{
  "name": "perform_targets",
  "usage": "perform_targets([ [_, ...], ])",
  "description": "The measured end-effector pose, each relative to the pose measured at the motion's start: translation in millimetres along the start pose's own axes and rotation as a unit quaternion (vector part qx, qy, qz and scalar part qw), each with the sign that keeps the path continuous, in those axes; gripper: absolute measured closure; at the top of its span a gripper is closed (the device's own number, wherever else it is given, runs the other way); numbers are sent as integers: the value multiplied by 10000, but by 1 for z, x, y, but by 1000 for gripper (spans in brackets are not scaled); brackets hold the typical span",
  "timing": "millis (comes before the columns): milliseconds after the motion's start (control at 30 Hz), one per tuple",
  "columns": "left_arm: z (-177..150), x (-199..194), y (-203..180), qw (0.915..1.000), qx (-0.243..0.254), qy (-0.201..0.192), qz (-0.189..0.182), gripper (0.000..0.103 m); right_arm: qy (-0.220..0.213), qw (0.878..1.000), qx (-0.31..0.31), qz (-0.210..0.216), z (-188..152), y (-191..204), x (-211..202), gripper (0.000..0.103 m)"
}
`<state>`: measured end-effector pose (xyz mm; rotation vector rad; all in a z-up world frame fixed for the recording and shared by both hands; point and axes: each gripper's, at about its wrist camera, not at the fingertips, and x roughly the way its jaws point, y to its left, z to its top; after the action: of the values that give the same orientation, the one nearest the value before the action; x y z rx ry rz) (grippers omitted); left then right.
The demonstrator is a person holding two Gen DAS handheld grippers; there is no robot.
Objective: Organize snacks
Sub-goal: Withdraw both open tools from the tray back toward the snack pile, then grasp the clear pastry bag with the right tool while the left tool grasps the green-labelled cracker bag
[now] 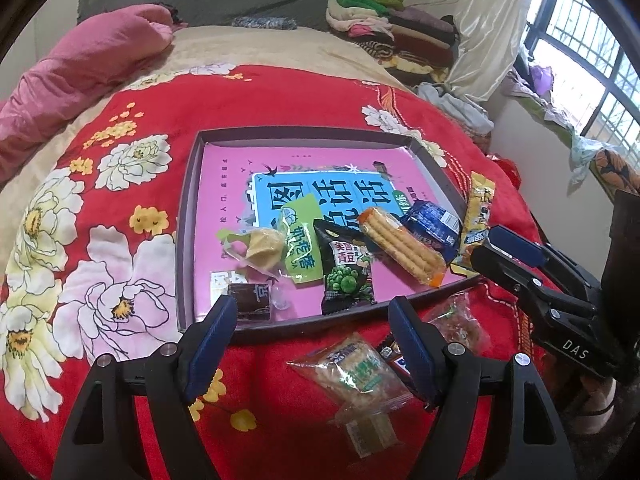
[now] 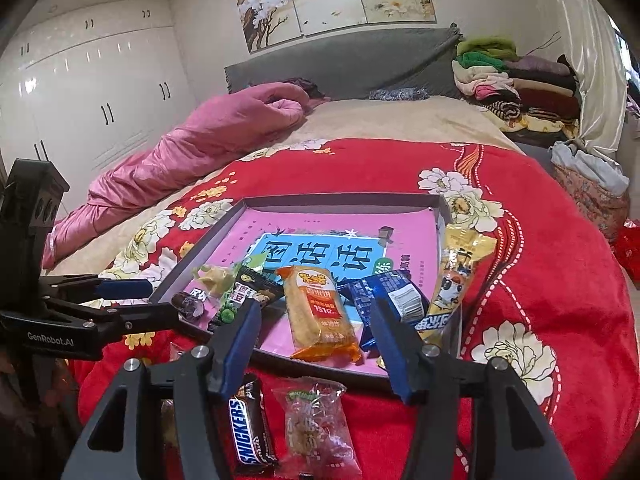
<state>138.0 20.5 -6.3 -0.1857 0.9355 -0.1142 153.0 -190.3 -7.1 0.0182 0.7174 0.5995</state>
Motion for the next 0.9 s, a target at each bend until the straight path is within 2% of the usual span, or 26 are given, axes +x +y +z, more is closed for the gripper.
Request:
perform_targets([
  [633,-10,-4,-12,9995,221,139,-148,24,70,9998,60,-182,-8,2,-19,46],
  [900,-16,-4,-14,9994,236,229,-146,24,303,9990,67,-327,-17,5,-16,46],
])
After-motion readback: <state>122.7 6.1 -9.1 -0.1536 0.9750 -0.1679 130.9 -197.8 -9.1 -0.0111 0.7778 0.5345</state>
